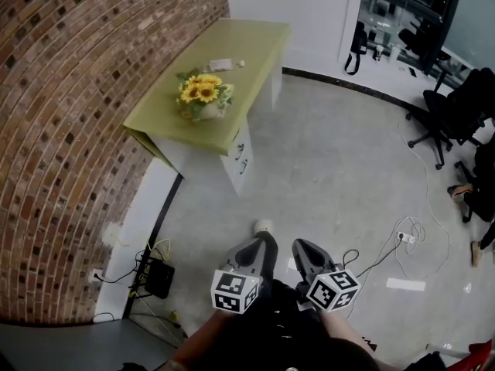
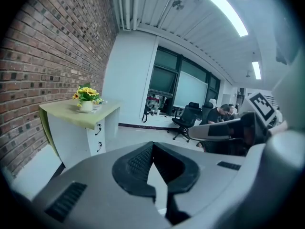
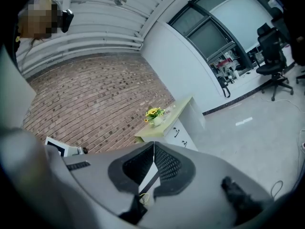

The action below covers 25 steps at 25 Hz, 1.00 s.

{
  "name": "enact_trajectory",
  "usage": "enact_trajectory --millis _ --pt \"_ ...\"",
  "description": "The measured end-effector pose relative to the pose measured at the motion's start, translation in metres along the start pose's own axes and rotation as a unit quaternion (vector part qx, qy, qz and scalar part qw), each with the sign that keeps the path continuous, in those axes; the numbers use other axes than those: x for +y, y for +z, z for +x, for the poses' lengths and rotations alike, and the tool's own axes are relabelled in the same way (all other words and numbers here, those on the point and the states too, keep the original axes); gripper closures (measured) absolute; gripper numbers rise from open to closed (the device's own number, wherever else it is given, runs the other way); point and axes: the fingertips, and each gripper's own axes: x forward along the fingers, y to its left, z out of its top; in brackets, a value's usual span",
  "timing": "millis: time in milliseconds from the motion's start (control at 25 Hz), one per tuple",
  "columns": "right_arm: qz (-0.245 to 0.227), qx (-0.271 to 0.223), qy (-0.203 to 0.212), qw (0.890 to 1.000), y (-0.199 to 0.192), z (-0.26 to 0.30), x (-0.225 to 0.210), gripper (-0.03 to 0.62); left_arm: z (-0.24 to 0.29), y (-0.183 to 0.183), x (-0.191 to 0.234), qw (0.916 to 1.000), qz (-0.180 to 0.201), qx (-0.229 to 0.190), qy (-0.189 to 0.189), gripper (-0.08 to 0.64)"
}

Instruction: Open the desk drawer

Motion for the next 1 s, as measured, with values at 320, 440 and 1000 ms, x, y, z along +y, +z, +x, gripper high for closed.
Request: enact_trajectory --millis 320,440,1000 --pt "0.003 0.012 -0.001 1.000 0.001 0.016 -0.010 0.580 0.022 0.002 0.001 0.9998 -0.001 0.008 -0.015 0.551" --pt "0.001 0.016 0.002 1.000 0.006 0.029 -0.014 0.579 0.033 0.007 0.007 0.9998 -0.003 0.010 -0.017 0.551" --pt "-0.015 0.030 0.002 0.999 0.059 0.109 -0.037 0.580 0.100 0.061 0.069 0.9998 -0.016 -0.004 -0.014 0.551"
